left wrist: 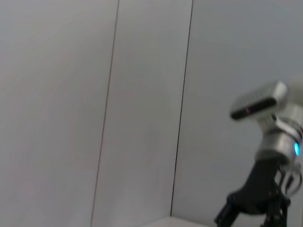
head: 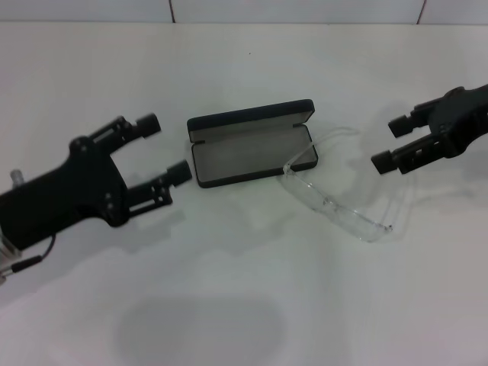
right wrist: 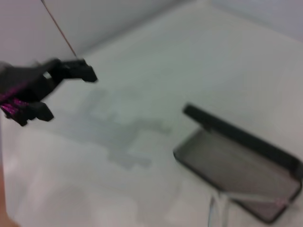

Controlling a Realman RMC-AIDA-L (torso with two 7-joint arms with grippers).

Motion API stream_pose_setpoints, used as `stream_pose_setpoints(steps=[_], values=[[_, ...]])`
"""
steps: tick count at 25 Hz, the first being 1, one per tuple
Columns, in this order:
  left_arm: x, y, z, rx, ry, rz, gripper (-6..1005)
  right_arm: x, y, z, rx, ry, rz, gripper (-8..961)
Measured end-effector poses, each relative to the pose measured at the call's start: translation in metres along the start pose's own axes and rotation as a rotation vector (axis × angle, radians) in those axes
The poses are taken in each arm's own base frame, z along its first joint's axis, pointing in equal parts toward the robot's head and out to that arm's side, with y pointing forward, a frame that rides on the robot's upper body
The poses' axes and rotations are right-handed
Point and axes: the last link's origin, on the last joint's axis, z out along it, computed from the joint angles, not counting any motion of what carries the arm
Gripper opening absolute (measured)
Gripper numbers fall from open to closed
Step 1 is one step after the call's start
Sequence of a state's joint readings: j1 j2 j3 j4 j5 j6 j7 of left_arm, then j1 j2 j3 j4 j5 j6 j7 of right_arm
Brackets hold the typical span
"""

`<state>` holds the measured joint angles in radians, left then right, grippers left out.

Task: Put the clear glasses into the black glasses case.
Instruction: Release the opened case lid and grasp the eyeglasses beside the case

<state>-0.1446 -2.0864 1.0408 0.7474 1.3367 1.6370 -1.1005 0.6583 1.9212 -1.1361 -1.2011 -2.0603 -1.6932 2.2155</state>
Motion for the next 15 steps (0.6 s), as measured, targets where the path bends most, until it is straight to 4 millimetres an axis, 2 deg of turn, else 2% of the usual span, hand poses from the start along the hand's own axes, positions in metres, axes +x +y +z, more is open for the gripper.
stream_pose_setpoints(steps=[4, 9, 12, 15], values=[[-0.008, 0.003, 0.0, -0.005, -0.019, 0.014, 830, -0.025, 0.009, 0.006, 0.021, 0.167, 0.029, 860], [-0.014, 0.005, -0.006, 0.017, -0.03, 0.014, 832, -0.052, 0.019, 0.029, 0.051, 0.292, 0.037, 854], [-0.016, 0.004, -0.008, 0.028, -0.036, 0.017, 832, -0.059, 0.024, 0.045, 0.075, 0.393, 0.027, 854], [-0.017, 0.004, -0.007, 0.029, -0.044, 0.019, 831, -0.057, 0.029, 0.061, 0.098, 0.477, 0.022, 854]])
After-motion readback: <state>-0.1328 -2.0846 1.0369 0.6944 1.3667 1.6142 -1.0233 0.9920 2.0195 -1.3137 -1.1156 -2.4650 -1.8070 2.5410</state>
